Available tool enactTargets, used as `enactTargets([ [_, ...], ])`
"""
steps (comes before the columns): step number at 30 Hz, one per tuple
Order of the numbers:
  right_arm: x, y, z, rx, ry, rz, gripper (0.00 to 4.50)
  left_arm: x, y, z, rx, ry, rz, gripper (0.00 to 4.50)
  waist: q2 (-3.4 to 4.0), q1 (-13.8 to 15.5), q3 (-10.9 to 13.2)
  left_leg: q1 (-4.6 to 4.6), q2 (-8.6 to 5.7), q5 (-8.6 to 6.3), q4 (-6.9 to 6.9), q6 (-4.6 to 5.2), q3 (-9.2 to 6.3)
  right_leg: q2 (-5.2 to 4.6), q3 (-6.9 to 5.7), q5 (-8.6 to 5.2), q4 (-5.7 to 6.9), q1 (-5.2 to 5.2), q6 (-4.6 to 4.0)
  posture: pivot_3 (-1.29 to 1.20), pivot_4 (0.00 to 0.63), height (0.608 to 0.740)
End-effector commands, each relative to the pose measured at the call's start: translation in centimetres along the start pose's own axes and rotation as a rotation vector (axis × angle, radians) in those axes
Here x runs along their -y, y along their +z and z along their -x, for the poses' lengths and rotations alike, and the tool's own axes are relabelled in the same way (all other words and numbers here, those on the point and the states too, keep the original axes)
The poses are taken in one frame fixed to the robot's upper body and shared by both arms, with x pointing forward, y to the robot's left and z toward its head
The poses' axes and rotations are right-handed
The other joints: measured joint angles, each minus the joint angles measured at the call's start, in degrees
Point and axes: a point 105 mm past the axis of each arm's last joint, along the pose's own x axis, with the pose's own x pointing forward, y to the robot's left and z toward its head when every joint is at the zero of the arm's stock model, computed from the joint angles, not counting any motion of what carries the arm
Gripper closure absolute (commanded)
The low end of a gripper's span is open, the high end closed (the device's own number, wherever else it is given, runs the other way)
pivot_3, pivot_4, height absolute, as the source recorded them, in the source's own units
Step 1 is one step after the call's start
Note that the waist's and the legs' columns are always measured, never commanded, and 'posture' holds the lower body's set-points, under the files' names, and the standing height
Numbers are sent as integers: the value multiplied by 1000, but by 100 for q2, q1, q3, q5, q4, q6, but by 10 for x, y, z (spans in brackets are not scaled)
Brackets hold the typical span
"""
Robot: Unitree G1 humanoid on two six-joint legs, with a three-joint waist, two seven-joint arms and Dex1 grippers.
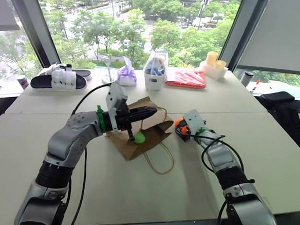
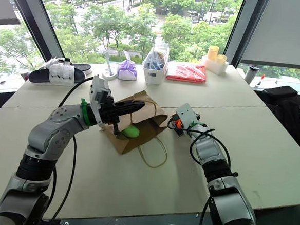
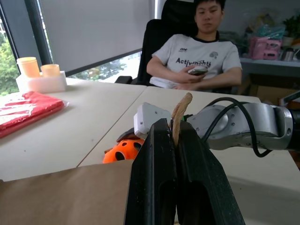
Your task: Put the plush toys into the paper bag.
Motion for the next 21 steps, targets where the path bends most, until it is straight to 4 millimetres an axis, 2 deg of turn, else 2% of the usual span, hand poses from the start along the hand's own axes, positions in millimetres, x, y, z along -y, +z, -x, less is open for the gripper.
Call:
enactTargets([
  [1, 11, -2, 0, -14, -46, 4, 1812, -1, 14, 3, 37, 13, -66, 4500, 0, 8, 0, 0, 0, 0, 0, -1, -1, 0, -1, 0, 1, 0, 0, 0, 150, 740],
  [4, 16, -12, 4, -40, -63, 0, 3267, 0, 12, 5, 35, 13, -61, 4500, 0, 1, 0, 0, 0, 1, 0, -1, -1, 0, 0, 0, 1, 0, 0, 0, 150, 740],
  [6, 21, -17, 8, -46, -85, -26, 4050, 0, 11, 5, 34, 13, -58, 4500, 0, 7, 0, 0, 0, 1, -1, -1, -2, 0, -1, 0, 1, 0, 0, 0, 150, 740],
  [9, 30, -5, 28, 28, -89, -111, 4050, 0, 10, 3, 36, 11, -56, 4500, 0, 55, 0, 0, -1, 1, -2, -1, -7, 0, -1, 0, 2, 0, 0, 0, 150, 740],
  [11, 30, 10, 53, 102, -52, -153, 4050, -1, 12, 1, 43, 12, -49, 4500, 1, 70, 0, -7, -3, 1, 0, -1, -17, 0, -3, 0, 2, 0, 0, 0, 150, 740],
  [12, 25, 19, 76, 144, 0, -174, 4050, -2, 13, 0, 47, 12, -43, 4500, 1, 81, 0, -11, -5, 1, -2, -1, -19, -2, -2, 0, -1, -2, 1, 0, 150, 740],
  [14, 5, 31, 110, 187, 113, -199, 4050, -4, 15, -1, 51, 9, -34, 4500, 2, 59, 0, -21, -6, -2, -5, 3, -18, -5, -2, 0, 0, -14, 2, 0, 150, 740],
  [16, -14, 38, 130, 200, 200, -218, 4050, -5, 16, -2, 54, 5, -28, 4500, 2, 13, 0, -19, -5, -6, -8, 10, -14, -5, -1, 0, -2, -16, 2, 0, 150, 740],
  [18, -40, 48, 140, 220, 279, -268, 4050, -6, 17, -3, 57, -3, -15, 4500, 1, -41, 0, 0, 5, -22, -9, 38, -8, -3, 1, 0, 1, -12, 2, 0, 150, 740],
  [21, -70, 61, 139, 235, 357, -336, 4050, -6, 18, -3, 60, -10, -6, 4500, 1, -52, 0, 34, 12, -20, -12, 35, -8, 6, -1, 1, 8, 14, -3, 0, 150, 740],
])
